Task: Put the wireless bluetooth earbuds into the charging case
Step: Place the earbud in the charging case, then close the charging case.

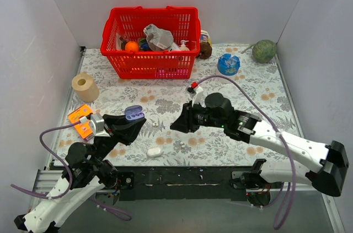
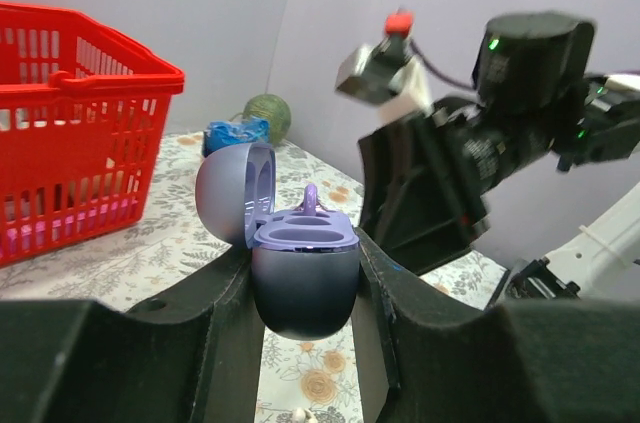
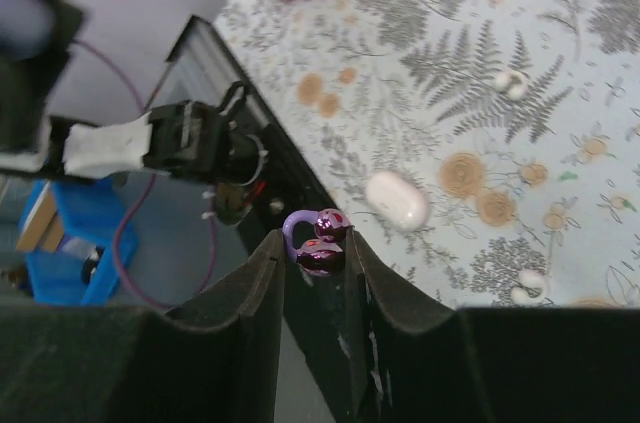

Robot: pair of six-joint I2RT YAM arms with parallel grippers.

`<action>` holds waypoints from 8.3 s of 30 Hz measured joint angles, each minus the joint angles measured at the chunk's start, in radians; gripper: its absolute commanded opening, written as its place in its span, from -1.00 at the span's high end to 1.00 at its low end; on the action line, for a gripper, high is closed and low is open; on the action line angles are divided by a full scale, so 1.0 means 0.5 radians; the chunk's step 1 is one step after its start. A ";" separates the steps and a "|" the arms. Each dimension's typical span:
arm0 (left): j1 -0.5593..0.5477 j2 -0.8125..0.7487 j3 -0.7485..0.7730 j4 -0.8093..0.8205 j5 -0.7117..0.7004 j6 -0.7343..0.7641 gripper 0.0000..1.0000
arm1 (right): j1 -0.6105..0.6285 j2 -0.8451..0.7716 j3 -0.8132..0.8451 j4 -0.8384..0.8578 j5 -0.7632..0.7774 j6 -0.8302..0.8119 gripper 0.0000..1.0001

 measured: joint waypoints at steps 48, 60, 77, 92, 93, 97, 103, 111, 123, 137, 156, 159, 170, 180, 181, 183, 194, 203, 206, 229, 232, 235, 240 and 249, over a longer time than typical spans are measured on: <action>-0.083 1.312 -0.040 1.435 0.770 0.056 1.00 | -0.008 -0.547 0.365 -0.185 -0.135 0.220 0.93; -0.109 1.757 -0.077 1.873 0.124 0.372 1.00 | 0.041 -0.275 0.652 -0.219 0.463 0.727 0.96; -0.199 2.386 0.006 2.560 -0.066 0.361 1.00 | 0.053 -0.060 0.889 -0.750 0.817 0.980 0.97; -0.230 2.468 0.021 2.607 -0.081 0.323 1.00 | 0.053 0.089 0.937 -0.908 0.871 1.079 0.96; -0.233 2.470 0.021 2.609 -0.082 0.320 1.00 | 0.053 0.092 0.938 -0.908 0.874 1.086 0.96; -0.253 2.471 0.021 2.612 -0.086 0.311 1.00 | 0.053 0.092 0.939 -0.908 0.878 1.102 0.95; -0.281 2.471 0.021 2.611 -0.098 0.311 1.00 | 0.044 0.097 0.939 -0.908 0.882 1.122 0.95; -0.300 2.471 0.021 2.610 -0.143 0.330 1.00 | 0.028 0.106 0.939 -0.930 0.887 1.155 0.93; -0.314 2.471 0.014 2.592 -0.222 0.369 1.00 | 0.009 0.172 1.000 -0.991 0.896 1.199 0.61; -0.331 2.470 -0.025 2.596 -0.206 0.362 1.00 | -0.060 0.249 1.030 -1.005 0.890 1.195 0.60; -0.332 2.471 -0.026 2.595 -0.245 0.314 1.00 | -0.063 0.313 1.098 -1.020 0.819 1.087 0.10; -0.333 2.471 -0.026 2.593 -0.242 0.307 1.00 | -0.063 0.313 1.105 -1.020 0.814 1.086 0.00; -0.341 2.471 -0.026 2.595 -0.234 0.275 1.00 | -0.063 0.311 1.128 -1.039 0.805 1.077 -0.10; -0.344 2.471 -0.026 2.599 -0.256 0.217 1.00 | -0.063 0.253 1.127 -1.105 0.814 1.066 -0.13; -0.344 2.471 -0.026 2.605 -0.263 0.211 1.00 | -0.063 0.240 1.124 -1.121 0.816 1.062 -0.12; -0.344 2.470 -0.026 2.612 -0.276 0.198 1.00 | -0.063 0.208 1.103 -1.137 0.822 1.061 -0.13; -0.344 2.452 -0.026 2.612 -0.290 0.134 1.00 | -0.063 0.154 1.055 -1.192 0.837 1.011 -0.13; -0.275 1.964 -0.138 2.474 -0.146 0.024 1.00 | -0.063 -0.005 1.180 -1.106 0.645 0.461 -0.01; -0.192 1.669 -0.192 2.295 0.063 -0.052 1.00 | -0.061 -0.215 1.144 -1.022 0.587 0.198 0.04; -0.132 1.405 -0.051 1.474 1.173 -0.377 1.00 | -0.032 -0.005 0.949 -0.954 0.172 -0.546 0.30; -0.132 1.443 -0.050 1.476 1.175 -0.385 1.00 | -0.007 -0.005 0.949 -0.954 0.139 -0.551 0.31; -0.132 1.473 -0.050 1.479 1.175 -0.387 1.00 | 0.031 -0.005 0.949 -0.955 0.124 -0.555 0.31; -0.133 1.503 -0.049 1.480 1.204 -0.385 1.00 | 0.103 -0.015 0.950 -0.941 0.171 -0.569 0.31; -0.133 1.536 -0.042 1.508 1.155 -0.373 1.00 | 0.215 -0.044 0.951 -0.950 0.282 -0.520 0.23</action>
